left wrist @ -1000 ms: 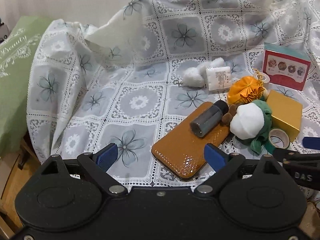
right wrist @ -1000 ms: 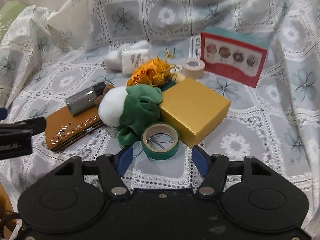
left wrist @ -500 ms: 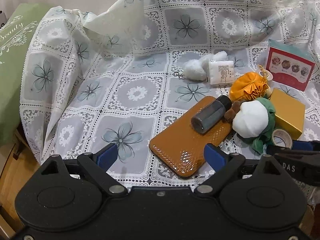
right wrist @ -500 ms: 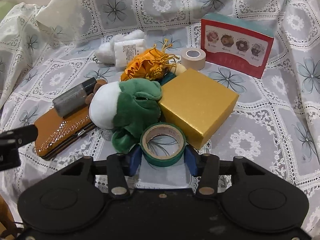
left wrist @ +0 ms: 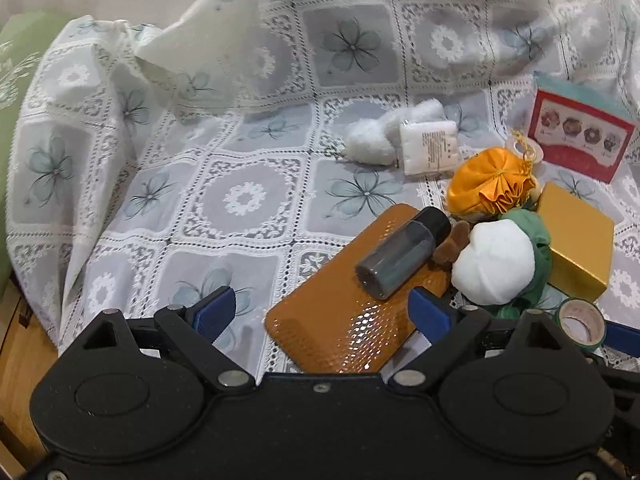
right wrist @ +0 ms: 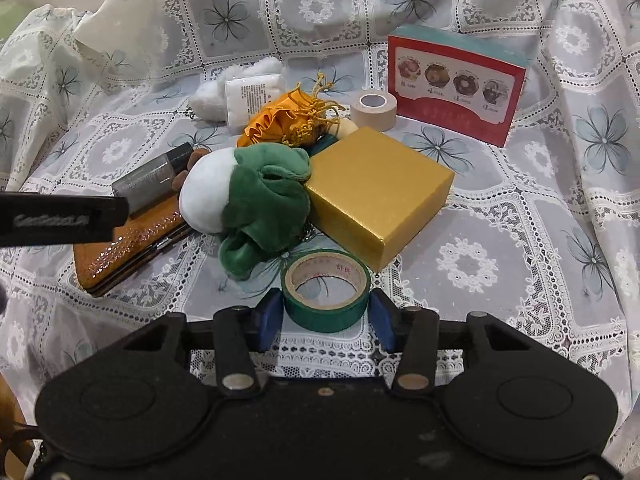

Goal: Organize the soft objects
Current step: 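Grasp the green tape roll with the right tool while the left tool grasps the grey bottle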

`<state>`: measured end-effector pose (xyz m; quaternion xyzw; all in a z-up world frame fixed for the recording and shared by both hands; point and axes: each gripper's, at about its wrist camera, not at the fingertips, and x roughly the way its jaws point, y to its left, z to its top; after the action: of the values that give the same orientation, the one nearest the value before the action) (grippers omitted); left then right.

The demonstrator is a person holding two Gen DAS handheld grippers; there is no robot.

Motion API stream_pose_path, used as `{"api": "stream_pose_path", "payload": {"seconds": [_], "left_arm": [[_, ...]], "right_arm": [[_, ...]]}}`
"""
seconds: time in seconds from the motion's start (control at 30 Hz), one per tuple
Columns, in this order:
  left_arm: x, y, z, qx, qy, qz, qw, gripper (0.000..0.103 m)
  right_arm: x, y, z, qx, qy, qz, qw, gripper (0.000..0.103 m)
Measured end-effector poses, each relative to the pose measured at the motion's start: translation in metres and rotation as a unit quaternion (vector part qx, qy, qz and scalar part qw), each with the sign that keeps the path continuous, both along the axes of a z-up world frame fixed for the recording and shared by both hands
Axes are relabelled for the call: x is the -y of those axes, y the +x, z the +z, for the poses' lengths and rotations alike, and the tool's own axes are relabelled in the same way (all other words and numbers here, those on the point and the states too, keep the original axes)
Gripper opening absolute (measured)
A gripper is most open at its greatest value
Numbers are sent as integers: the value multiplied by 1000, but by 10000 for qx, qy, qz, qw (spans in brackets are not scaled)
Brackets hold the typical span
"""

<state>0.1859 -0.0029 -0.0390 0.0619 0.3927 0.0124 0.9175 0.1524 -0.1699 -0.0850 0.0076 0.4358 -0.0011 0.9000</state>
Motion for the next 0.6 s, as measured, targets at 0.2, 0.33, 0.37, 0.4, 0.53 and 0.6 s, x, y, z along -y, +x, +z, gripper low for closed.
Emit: {"api": "stream_pose_path", "payload": {"seconds": [0.2,0.33,0.37,0.4,0.53,0.6], "left_arm": [[4,21,-6,-123,423,43,9990,91],[-9,41,-6,-130,483,311,9983,91],[-12,46,-6,-142,471,375,9981,91],[-15,51,-6,-150,483,413,9979,91],[-15,66,-8,-262,564,382,9973,91],[-14,67,-7,-321,500,356,9976,91]], "right_arm": [[2,-1,0,14,75,-8,10000,47],[1,-3,-1,45,53,-3,10000,47],[0,-3,-1,53,30,2,10000,47],[-1,-4,-1,58,14,7,10000,47],[0,-3,-2,69,27,2,10000,47],[1,-3,-2,64,65,-5,10000,47]]}}
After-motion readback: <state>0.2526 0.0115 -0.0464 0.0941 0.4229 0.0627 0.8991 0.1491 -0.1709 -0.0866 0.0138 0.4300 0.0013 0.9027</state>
